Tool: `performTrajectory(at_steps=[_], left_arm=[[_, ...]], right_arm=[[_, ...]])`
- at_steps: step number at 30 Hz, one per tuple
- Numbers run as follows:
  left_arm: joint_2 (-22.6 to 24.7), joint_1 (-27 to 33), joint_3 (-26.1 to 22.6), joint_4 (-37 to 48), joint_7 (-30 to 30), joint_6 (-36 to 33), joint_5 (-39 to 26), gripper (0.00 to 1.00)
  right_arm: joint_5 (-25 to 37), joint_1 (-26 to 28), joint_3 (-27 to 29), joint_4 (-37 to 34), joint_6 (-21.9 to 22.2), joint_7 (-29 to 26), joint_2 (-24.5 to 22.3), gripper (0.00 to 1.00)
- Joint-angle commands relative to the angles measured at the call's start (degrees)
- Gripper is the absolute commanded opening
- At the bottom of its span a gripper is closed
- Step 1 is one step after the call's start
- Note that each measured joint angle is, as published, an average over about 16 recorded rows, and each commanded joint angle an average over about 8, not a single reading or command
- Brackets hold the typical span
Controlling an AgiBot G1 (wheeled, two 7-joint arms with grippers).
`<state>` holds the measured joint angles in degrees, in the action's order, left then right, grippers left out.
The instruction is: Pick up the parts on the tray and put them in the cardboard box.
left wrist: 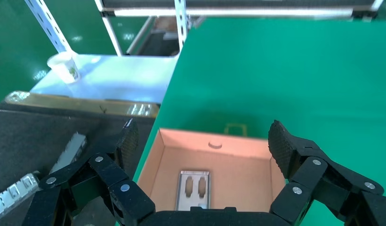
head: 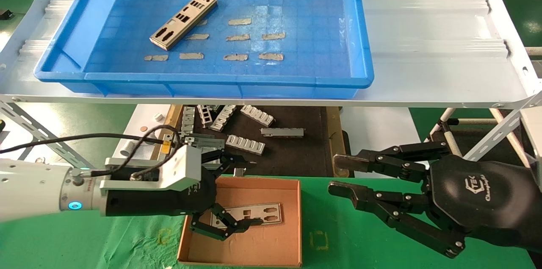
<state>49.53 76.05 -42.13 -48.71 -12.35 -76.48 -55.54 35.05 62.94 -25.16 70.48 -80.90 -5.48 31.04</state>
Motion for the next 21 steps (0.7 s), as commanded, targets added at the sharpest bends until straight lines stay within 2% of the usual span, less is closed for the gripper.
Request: performTrajectory(at_steps=[1, 21], left_arm=[[-0.74, -0.74, 1.33, -1.26, 1.17, -0.47, 0.69, 1.0], [-8.07, -8.06, 14.52, -13.83, 12.85, -5.12, 7.61, 1.0]], right_arm=[[0.0, 0.0, 0.0, 0.0, 0.0, 0.0, 0.0, 1.0], [0.0, 0.0, 0.0, 0.0, 0.0, 0.0, 0.0, 1.0]])
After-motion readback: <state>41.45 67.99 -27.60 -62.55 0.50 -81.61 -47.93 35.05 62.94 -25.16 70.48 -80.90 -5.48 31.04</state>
